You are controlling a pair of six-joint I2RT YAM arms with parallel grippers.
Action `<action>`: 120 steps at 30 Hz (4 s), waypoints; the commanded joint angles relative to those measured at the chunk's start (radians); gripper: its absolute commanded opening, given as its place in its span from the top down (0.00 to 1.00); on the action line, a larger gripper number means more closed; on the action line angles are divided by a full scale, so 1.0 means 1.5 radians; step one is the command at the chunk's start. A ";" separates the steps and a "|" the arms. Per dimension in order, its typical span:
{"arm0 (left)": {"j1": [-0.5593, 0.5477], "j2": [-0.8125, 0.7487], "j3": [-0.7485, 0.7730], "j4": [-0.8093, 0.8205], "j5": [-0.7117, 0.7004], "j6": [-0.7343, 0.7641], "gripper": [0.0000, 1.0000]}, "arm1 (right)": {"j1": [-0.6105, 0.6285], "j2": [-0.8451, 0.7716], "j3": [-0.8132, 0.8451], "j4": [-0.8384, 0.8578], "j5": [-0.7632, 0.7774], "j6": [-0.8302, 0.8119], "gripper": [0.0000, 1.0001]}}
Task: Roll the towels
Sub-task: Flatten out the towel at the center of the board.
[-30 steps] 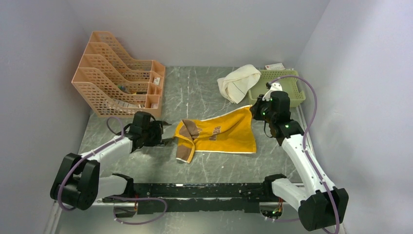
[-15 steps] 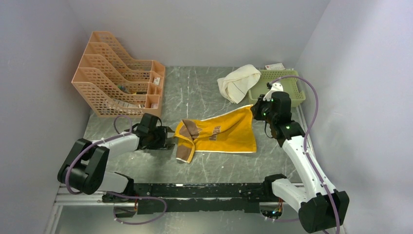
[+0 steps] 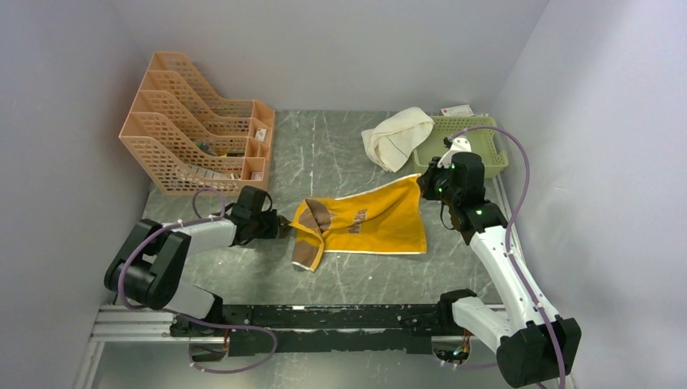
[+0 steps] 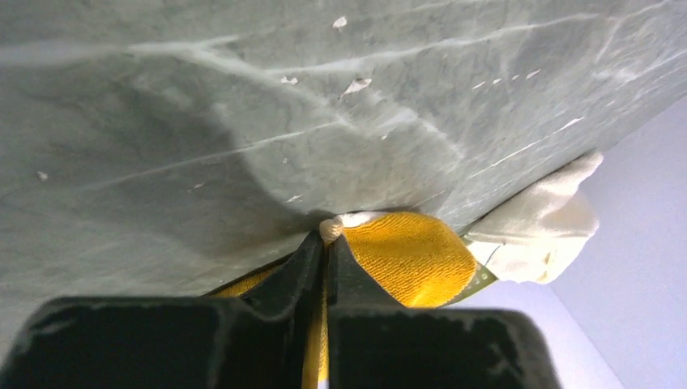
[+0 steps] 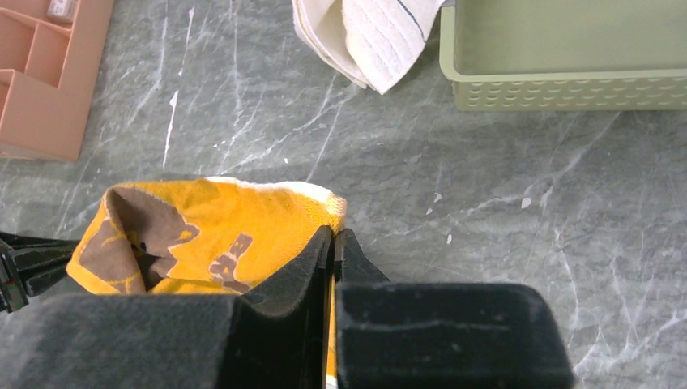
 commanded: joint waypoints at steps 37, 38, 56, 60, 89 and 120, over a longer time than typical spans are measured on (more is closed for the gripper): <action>-0.026 -0.512 0.437 -0.274 -0.202 1.105 0.93 | -0.008 -0.221 0.236 -0.148 0.110 0.060 1.00; -0.026 -0.516 0.437 -0.290 -0.213 1.103 0.93 | -0.008 -0.224 0.221 -0.155 0.096 0.062 1.00; -0.001 -0.230 0.244 -0.314 -0.234 1.021 0.93 | -0.038 0.016 -0.071 0.008 0.058 0.161 1.00; 0.020 -0.153 0.237 -0.269 -0.207 1.029 0.93 | -0.074 0.089 -0.088 0.058 0.030 0.174 1.00; 0.072 0.226 0.572 -0.280 0.038 1.193 0.45 | -0.106 0.309 0.104 0.062 0.017 0.088 0.43; -0.103 0.000 0.341 -0.261 -0.009 1.043 0.02 | 0.056 0.341 -0.129 0.191 -0.076 0.213 0.50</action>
